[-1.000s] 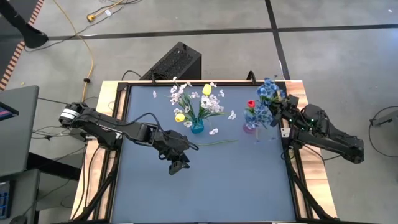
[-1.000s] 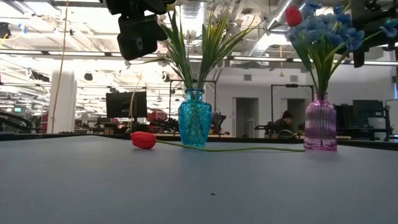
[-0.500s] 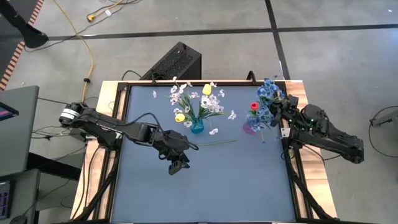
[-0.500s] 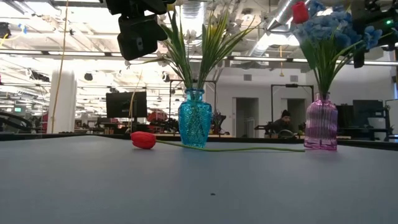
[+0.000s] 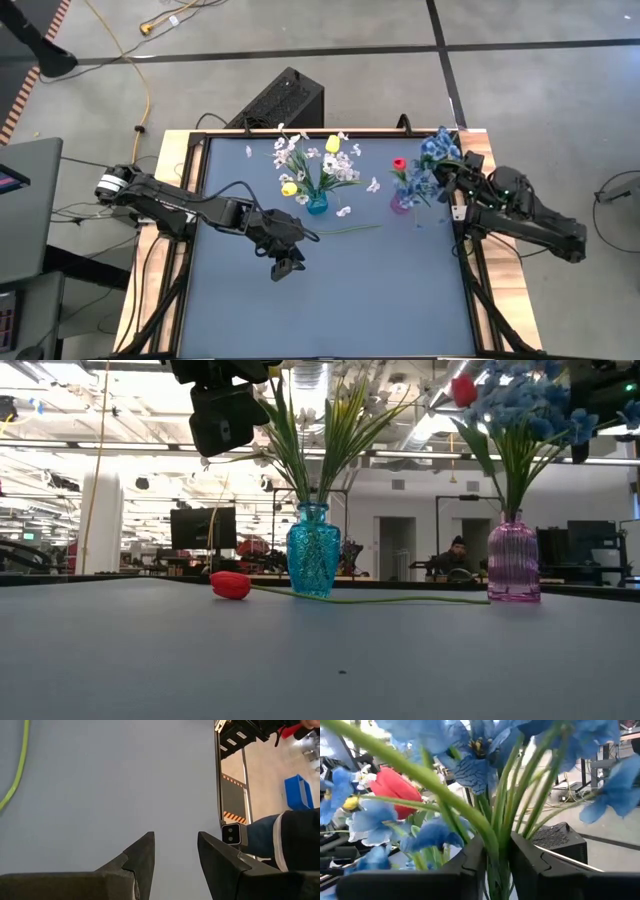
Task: Sort flowers into vase by color
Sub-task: Put the blue flowers into the violet vase
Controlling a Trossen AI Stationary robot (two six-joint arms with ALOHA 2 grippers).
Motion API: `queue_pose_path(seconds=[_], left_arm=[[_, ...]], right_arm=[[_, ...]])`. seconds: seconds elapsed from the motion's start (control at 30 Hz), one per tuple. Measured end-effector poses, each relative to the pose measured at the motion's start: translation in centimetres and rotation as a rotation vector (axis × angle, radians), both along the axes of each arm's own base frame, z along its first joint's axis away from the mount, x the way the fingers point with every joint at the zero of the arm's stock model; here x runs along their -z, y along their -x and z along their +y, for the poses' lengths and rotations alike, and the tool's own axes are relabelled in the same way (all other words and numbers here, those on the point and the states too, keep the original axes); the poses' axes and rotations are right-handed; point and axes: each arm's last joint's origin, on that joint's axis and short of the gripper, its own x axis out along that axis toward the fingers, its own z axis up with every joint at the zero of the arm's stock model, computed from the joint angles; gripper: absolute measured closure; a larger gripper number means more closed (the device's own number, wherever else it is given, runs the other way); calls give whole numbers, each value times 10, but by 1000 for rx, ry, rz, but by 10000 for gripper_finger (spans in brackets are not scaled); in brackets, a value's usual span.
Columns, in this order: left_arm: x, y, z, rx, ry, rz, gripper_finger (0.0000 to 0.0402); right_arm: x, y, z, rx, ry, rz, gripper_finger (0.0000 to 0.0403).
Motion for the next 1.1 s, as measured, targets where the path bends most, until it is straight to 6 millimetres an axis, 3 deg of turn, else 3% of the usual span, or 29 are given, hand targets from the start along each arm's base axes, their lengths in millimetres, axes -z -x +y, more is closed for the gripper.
queue_pose_path(seconds=[0.53, 0.73, 1.1], left_arm=[[0, 0, 0, 9, -12, -6, 264], [0, 0, 0, 9, -12, -6, 264], [0, 0, 0, 14, -20, -11, 264]], right_arm=[[-18, 15, 7, -42, -196, 140, 166], [-34, 11, 6, -63, -264, 187, 157], [-67, -5, 3, -100, -400, 469, 156]])
